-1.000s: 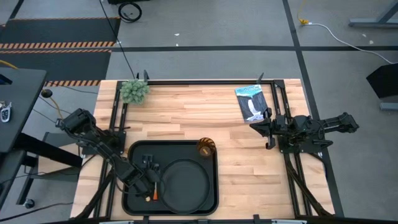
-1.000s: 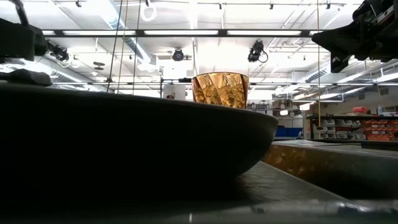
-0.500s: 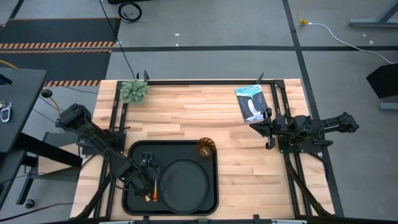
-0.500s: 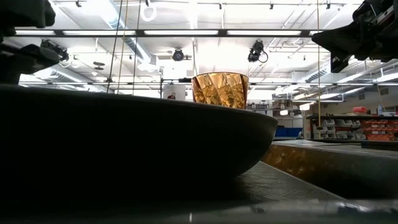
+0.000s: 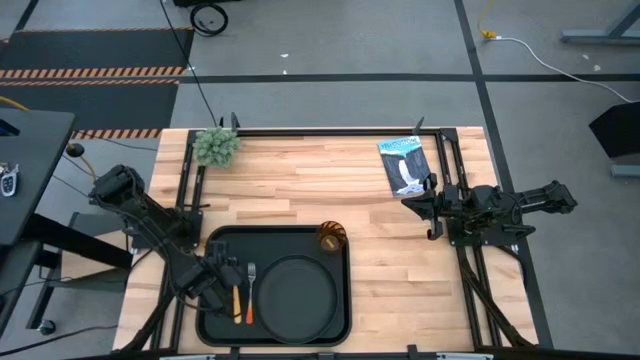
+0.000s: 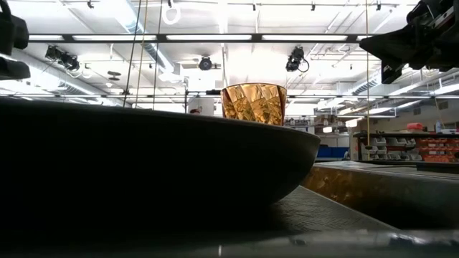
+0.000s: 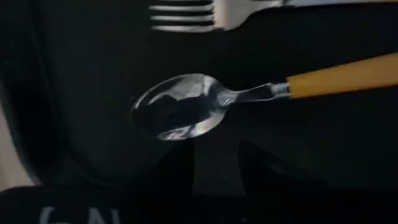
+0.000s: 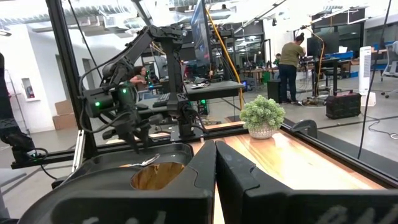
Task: Pick and place plate/cup/fork/spoon on tray
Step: Adjust the utensils on the black tray, then return to Home Position
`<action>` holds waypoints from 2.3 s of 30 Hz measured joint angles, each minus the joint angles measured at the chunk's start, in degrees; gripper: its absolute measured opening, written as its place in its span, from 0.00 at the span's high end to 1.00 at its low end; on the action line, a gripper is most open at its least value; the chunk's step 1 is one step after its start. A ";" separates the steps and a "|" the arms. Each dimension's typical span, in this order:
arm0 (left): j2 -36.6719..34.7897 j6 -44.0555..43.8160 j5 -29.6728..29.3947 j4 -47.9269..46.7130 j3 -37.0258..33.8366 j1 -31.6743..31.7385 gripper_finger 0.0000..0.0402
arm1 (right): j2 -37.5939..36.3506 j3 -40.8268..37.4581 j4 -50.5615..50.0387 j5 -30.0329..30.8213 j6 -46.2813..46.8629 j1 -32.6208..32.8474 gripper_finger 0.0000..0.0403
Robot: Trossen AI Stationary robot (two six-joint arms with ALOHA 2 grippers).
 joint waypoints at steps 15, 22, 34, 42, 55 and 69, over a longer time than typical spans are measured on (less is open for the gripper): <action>0.10 -3.78 -2.74 -4.40 -3.53 0.25 0.73 | 0.00 0.00 0.00 0.01 0.00 -0.01 0.96; 0.11 -4.25 -3.03 -2.63 -5.58 0.45 0.79 | 0.00 0.00 0.00 0.00 0.00 -0.02 0.96; 0.11 0.06 -4.27 0.73 -5.92 4.33 0.85 | 0.00 0.00 0.00 0.00 0.00 0.00 0.96; 0.11 1.87 -4.69 2.40 -5.92 5.38 0.86 | 0.00 0.01 -0.01 0.02 0.00 0.00 0.96; -0.48 3.03 -11.16 -1.48 -0.87 1.64 0.86 | 0.00 0.01 0.00 0.01 0.00 -0.02 0.96; -15.23 11.30 -22.51 20.69 -8.28 -1.62 0.98 | 0.00 0.02 0.00 0.02 0.00 -0.02 0.96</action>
